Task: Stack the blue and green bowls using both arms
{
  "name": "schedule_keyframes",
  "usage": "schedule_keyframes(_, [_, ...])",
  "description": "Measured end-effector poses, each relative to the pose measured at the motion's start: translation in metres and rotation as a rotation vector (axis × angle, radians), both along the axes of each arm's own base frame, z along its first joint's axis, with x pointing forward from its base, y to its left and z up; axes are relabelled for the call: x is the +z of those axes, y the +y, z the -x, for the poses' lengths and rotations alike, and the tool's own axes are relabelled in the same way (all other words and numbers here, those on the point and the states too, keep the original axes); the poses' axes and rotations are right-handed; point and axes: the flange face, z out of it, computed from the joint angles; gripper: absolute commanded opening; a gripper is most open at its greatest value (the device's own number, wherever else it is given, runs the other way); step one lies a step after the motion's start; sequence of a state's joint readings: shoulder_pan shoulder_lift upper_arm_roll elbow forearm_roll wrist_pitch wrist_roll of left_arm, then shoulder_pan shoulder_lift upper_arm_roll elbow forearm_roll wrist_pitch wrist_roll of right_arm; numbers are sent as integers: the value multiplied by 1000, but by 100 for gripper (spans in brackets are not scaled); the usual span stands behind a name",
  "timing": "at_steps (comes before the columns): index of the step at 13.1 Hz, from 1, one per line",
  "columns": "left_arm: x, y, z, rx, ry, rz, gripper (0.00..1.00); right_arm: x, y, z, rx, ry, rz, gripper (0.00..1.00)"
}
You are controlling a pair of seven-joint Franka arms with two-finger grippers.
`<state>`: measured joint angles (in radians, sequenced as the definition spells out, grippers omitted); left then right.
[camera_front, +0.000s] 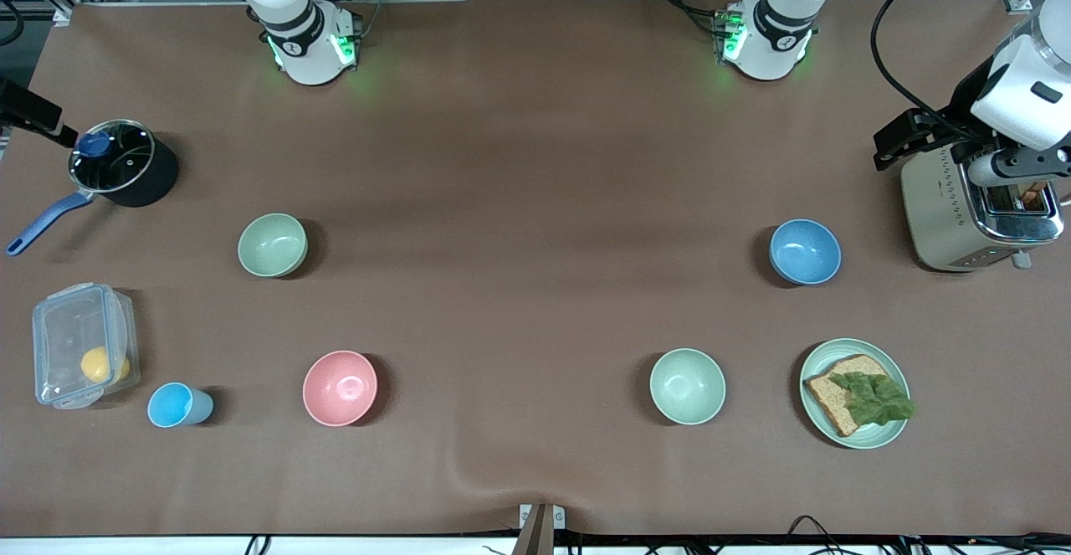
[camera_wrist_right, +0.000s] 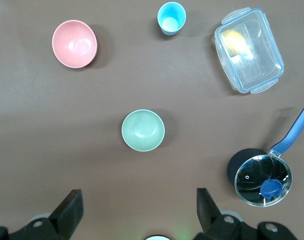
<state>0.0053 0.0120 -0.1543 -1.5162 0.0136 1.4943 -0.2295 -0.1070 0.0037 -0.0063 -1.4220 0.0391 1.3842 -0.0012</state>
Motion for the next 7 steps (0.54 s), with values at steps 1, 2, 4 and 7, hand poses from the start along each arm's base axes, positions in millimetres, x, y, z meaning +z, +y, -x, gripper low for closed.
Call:
schedule_keyframes(1, [0,0,0,0,1,0,100,0,0,0,-8,-1,0,100])
schedule_keyframes(2, [0,1,0,2,3,0,100,0,0,0,-21,0,1,100])
schedule_keyframes(4, [-2,8,-1,14,6,-10,100,0,3,-1,-44,2,1,100])
schedule_keyframes(7, [-30,23,-13,37,61,-22,100,-16,10,-10,-37,29,-3,100])
